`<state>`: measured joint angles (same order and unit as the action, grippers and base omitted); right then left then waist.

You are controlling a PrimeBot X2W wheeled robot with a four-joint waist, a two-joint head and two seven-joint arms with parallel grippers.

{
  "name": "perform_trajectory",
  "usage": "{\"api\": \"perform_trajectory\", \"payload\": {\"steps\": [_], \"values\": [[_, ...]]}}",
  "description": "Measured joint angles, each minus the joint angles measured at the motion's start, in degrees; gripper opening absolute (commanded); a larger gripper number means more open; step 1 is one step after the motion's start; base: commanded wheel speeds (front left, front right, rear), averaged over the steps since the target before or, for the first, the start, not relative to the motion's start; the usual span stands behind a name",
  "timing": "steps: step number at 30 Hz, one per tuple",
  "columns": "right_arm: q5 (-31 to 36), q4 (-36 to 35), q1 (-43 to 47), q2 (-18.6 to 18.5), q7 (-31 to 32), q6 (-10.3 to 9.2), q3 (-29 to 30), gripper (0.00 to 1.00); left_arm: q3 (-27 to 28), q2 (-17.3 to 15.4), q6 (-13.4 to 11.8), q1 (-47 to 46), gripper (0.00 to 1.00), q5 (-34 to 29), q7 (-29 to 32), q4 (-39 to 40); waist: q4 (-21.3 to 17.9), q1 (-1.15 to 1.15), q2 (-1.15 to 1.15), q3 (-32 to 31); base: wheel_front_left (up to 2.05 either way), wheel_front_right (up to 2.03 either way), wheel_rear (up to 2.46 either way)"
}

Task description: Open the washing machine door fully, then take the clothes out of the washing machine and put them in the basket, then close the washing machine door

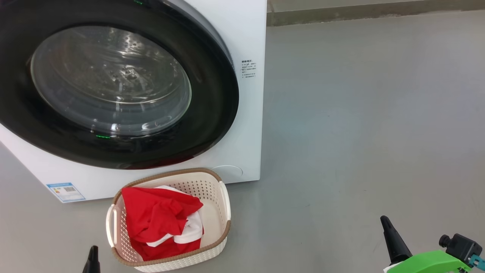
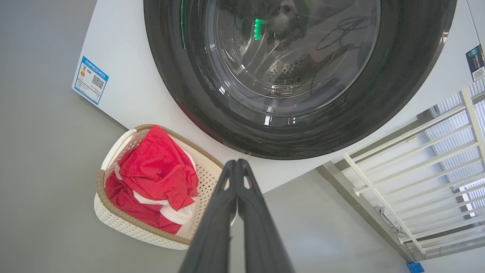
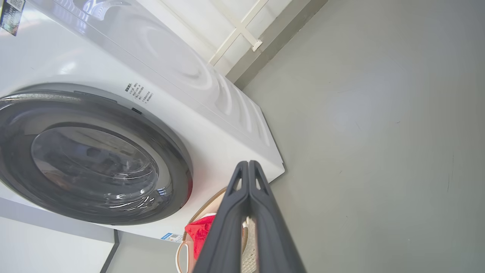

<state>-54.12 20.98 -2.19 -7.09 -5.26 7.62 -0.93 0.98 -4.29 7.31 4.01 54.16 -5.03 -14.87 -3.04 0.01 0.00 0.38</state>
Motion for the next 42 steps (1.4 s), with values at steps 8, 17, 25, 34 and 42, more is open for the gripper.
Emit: {"api": "perform_trajectory", "payload": {"steps": [8, 17, 25, 34, 42], "values": [[-4.08, -0.60, -0.21, 0.42, 1.23, -0.01, 1.09, 0.00, 0.53, 0.38, 0.00, -1.32, 0.00, 4.34, 1.51, -0.05, 0.35, 0.00, 0.00, -0.02, 0.00, 0.00, 0.00], [-8.69, -1.20, -0.25, 1.22, 2.57, -0.02, 1.88, 0.00, 0.82, 0.63, 0.00, -1.99, 0.00, 8.93, 2.56, -0.10, 0.71, 0.00, 0.00, -0.05, 0.00, 0.00, 0.00], [-13.26, -1.81, -0.28, 1.52, 3.76, -0.02, 3.07, 0.00, 1.16, 0.73, 0.00, -2.60, 0.00, 13.26, 4.01, -0.09, 1.06, -0.01, 0.00, -0.07, 0.00, 0.00, 0.00], [-17.83, -2.49, -0.48, 1.94, 5.27, -0.05, 3.86, 0.00, 1.64, 0.88, 0.00, -3.62, 0.00, 17.84, 5.50, -0.10, 1.46, 0.00, 0.00, -0.10, 0.00, 0.00, 0.00], [-22.71, -3.13, -0.50, 2.47, 6.82, -0.05, 5.28, 0.00, 2.15, 1.14, 0.00, -4.75, 0.00, 22.87, 6.93, -0.12, 1.86, -0.01, 0.00, -0.12, 0.00, 0.00, 0.00]]}}
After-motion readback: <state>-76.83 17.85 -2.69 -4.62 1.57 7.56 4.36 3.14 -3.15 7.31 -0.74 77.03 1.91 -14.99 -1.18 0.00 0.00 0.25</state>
